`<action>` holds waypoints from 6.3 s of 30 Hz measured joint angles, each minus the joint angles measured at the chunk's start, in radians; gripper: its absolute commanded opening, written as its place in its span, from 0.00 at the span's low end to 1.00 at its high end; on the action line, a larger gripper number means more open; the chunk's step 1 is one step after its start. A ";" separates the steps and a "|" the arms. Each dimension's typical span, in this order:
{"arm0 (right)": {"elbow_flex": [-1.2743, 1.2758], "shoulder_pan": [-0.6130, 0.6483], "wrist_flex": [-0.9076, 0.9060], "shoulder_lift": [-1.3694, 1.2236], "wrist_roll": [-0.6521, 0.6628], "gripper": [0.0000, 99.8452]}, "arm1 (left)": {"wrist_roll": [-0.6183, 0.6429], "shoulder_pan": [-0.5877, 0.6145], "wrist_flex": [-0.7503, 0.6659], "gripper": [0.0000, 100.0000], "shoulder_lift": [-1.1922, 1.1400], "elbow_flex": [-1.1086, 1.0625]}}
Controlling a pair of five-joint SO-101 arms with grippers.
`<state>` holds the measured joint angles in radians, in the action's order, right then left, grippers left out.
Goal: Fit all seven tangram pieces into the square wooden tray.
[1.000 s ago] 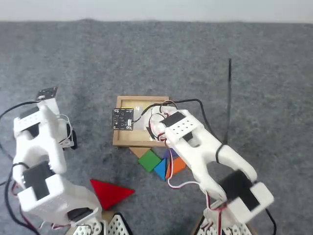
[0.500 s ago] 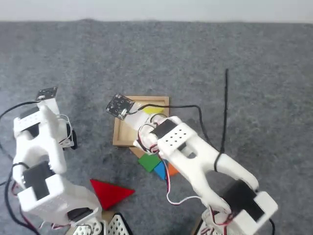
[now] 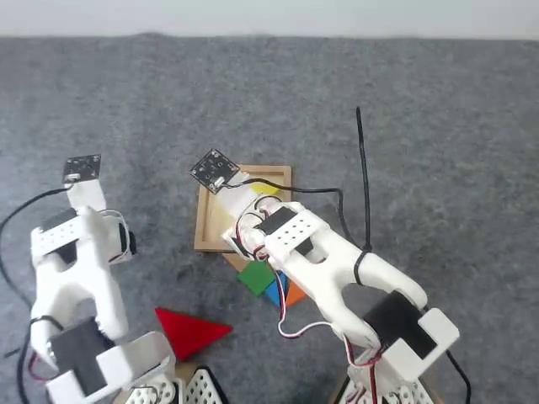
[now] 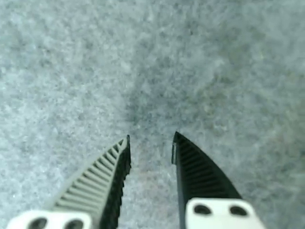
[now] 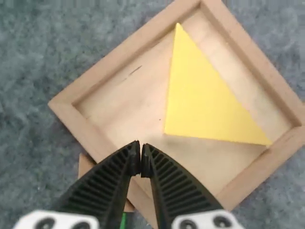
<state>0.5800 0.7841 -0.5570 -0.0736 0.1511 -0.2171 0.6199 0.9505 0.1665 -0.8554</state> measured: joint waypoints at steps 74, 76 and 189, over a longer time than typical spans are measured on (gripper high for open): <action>0.023 -0.011 0.114 -0.037 0.132 0.01 | -0.006 0.006 -0.003 0.15 0.003 -0.002; 0.023 0.000 0.118 -0.037 0.132 0.01 | -0.006 0.006 -0.003 0.15 0.003 -0.002; 0.391 0.488 0.014 0.259 0.703 0.13 | 0.158 0.480 0.213 0.22 -0.574 0.822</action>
<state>0.9712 1.2720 -0.5432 0.1857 0.8539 -0.0591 1.1001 1.1638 -0.4074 -0.0330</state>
